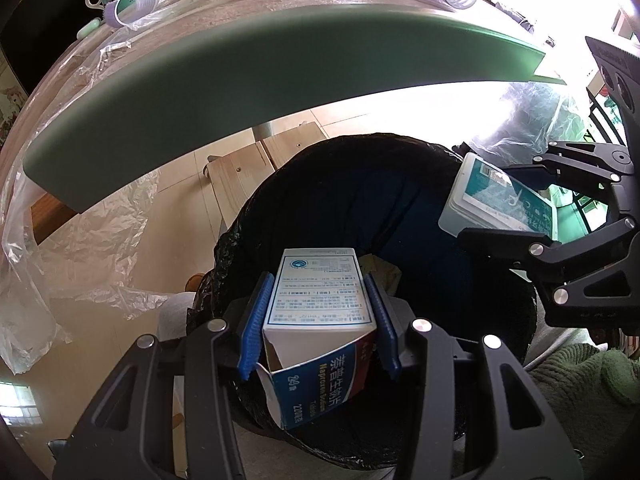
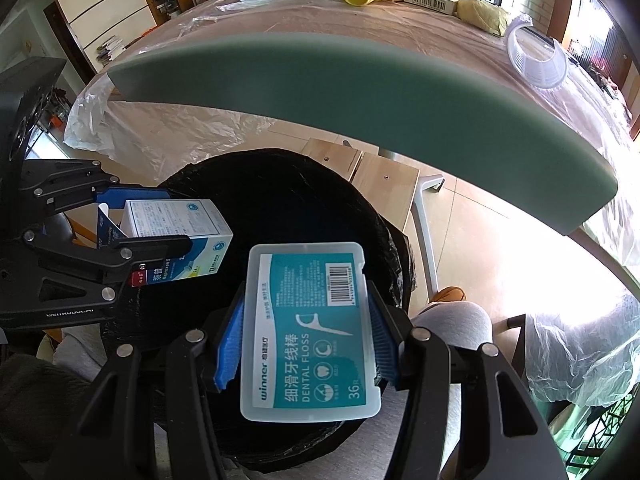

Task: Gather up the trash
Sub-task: 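Open both grippers over the bin and swing them back toward the table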

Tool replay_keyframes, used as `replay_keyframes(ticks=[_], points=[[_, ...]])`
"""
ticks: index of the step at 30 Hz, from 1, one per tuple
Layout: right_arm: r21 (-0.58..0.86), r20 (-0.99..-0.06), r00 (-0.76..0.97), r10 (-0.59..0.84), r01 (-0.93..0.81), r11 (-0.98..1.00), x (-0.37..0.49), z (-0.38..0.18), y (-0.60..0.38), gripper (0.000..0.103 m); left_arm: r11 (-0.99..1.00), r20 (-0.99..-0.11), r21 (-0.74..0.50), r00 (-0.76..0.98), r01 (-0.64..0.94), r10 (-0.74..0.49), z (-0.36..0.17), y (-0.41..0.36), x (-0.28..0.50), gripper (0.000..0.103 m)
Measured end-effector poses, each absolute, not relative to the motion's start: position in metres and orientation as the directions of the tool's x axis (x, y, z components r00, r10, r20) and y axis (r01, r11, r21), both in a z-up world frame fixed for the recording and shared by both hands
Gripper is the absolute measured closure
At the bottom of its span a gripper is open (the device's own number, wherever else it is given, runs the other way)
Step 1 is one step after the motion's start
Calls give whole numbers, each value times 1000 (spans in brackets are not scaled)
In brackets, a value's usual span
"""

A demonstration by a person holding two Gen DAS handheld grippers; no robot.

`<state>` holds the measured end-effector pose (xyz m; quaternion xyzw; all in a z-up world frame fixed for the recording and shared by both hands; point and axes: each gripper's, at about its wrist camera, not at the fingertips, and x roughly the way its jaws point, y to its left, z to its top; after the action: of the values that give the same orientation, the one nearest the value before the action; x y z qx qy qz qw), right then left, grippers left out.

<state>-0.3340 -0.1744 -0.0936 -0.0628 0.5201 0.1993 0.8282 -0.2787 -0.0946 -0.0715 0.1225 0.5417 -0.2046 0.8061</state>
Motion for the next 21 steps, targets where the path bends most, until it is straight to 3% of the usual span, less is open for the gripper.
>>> replay_keyframes(ticks=[3,4,6,13,15,16,17,18,21], points=[[110,-885,378,273,-400,910,-335,-94,-175,49,883,-919,-38,331,468,-215,-70,-94,-278,52],[114,-881,383,277,-396,911,-335,-94,-177,47,884,-914,-52,335,464,-229,-68,-93,-278,47],[124,-873,398,283,-381,916,-336,-91,-181,34,890,-903,-85,342,448,-258,-63,-88,-277,27],[96,-817,497,293,-383,919,-351,-49,-196,30,887,-871,-109,387,449,-303,-25,-78,-285,26],[63,-768,568,296,-393,917,-361,-21,-201,28,881,-835,-100,442,463,-328,5,-76,-290,26],[32,-723,626,292,-392,919,-366,1,-204,23,882,-804,-87,490,464,-336,25,-73,-293,26],[-1,-667,689,283,-381,925,-369,21,-209,14,884,-778,-75,528,461,-342,40,-72,-294,20],[-17,-631,725,277,-370,929,-370,33,-213,8,889,-722,-61,595,453,-353,63,-68,-295,3],[-14,-437,861,261,-297,955,-368,74,-230,4,918,-552,-43,756,393,-350,102,-62,-292,1]])
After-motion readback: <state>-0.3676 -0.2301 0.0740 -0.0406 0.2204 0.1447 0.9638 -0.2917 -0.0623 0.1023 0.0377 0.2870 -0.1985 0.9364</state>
